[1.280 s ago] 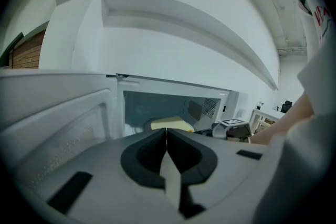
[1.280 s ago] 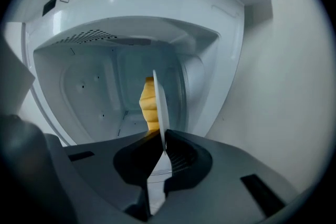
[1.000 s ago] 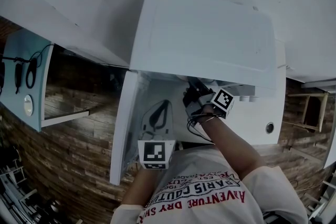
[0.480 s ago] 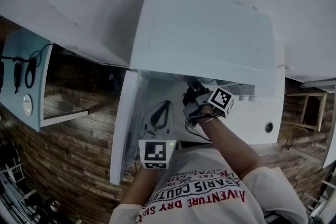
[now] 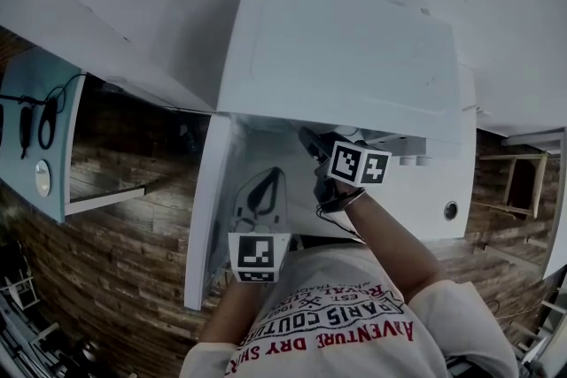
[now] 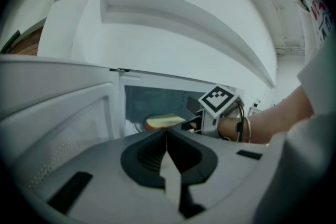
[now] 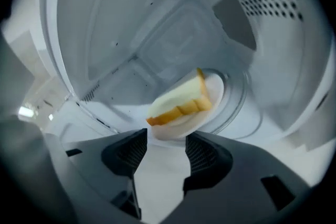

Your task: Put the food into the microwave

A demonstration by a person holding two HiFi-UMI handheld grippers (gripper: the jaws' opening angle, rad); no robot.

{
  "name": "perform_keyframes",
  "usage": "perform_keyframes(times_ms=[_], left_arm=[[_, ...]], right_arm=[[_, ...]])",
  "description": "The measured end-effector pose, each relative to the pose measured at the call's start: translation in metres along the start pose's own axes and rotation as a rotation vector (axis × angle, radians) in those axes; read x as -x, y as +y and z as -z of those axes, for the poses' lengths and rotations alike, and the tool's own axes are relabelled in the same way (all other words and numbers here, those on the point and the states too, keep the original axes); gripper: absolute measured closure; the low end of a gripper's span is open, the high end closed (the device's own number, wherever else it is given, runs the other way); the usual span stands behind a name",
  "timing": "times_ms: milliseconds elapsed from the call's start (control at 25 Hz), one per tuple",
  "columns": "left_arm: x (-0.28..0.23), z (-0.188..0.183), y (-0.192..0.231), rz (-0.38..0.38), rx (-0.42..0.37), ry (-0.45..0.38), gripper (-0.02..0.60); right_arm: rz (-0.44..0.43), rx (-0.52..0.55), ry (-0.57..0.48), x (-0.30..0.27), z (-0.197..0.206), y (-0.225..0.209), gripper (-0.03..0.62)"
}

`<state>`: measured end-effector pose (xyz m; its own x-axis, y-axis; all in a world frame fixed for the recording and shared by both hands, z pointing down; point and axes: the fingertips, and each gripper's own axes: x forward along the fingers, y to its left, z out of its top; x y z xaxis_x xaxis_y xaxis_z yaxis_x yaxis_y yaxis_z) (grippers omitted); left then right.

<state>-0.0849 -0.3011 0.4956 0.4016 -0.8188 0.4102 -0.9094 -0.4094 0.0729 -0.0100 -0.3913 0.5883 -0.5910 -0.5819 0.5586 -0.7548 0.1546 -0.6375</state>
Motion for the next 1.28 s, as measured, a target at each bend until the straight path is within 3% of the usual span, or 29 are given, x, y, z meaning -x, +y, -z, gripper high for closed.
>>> perform_keyframes(times_ms=[160,520,720,920,1160,1240,1280], left_arm=[[0.001,0.000,0.000,0.002,0.013,-0.006,0.574],[0.005,0.000,0.007,-0.011,0.018,-0.003,0.574],[0.005,0.002,0.001,-0.001,0.017,0.002,0.574],[0.006,0.003,-0.005,0.009,0.014,0.002,0.574],[0.007,-0.001,-0.011,0.014,0.004,-0.007,0.574],[0.009,-0.004,-0.014,0.018,-0.001,-0.011,0.574],[0.010,-0.006,-0.016,0.019,-0.003,-0.015,0.574]], right_arm=[[0.172,0.299,0.124,0.002,0.006,-0.004,0.370],[0.239,0.483,0.298,0.004,0.021,-0.013,0.370],[0.277,0.668,0.381,0.006,0.034,-0.020,0.375],[0.287,0.627,0.413,0.014,0.040,-0.031,0.375],[0.274,0.558,0.349,0.028,0.037,-0.033,0.400],[0.264,0.537,0.295,0.036,0.033,-0.027,0.457],[0.267,0.535,0.260,0.041,0.030,-0.023,0.517]])
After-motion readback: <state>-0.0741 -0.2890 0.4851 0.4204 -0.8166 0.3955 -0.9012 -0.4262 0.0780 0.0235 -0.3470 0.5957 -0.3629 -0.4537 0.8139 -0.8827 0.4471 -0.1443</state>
